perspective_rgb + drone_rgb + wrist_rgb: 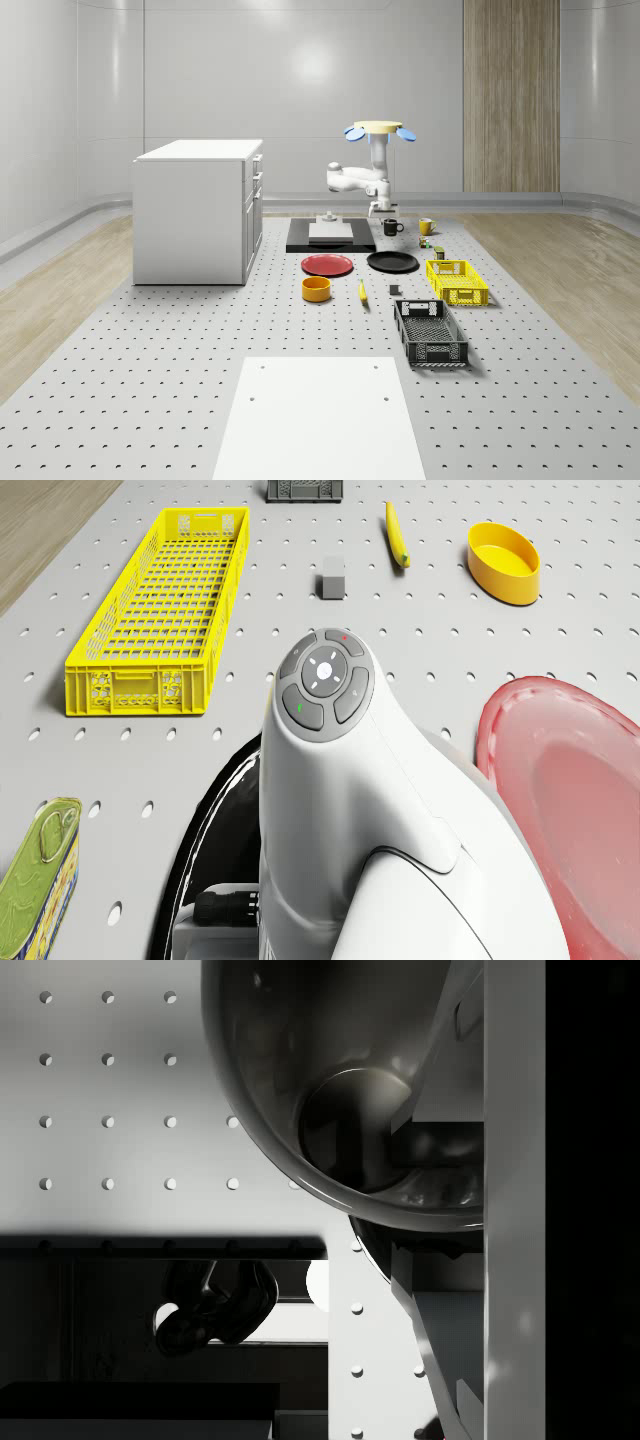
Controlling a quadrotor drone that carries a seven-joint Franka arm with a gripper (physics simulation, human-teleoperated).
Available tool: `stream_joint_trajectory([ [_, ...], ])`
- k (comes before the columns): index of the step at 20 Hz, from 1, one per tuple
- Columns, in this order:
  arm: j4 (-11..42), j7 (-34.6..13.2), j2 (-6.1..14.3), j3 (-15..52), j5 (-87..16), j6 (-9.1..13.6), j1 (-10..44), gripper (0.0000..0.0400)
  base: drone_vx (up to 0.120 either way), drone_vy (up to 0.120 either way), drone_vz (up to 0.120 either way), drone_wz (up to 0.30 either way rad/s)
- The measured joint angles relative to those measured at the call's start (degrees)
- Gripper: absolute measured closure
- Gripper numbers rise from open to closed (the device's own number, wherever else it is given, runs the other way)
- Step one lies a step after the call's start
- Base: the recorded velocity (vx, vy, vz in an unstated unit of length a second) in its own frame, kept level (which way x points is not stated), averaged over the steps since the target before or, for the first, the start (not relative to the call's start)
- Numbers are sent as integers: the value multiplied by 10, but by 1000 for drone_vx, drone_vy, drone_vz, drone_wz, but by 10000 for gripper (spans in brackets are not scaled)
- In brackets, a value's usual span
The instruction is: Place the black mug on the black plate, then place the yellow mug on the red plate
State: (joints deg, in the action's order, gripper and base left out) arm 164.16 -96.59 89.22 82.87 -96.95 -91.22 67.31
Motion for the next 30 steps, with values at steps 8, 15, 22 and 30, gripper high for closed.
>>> stream_joint_trajectory([
  [8, 0, 0, 5, 1, 2, -4, 1, 300, 120, -35, 0, 0],
  [15, 0, -1, 8, 1, 3, -8, 1, 300, 120, 0, -17, 0],
  [22, 0, -1, 11, 1, 4, -10, 1, 300, 120, 0, -80, 0],
  [30, -4, -2, 15, -27, -22, -22, 5, 300, 30, 0, 0, 0],
])
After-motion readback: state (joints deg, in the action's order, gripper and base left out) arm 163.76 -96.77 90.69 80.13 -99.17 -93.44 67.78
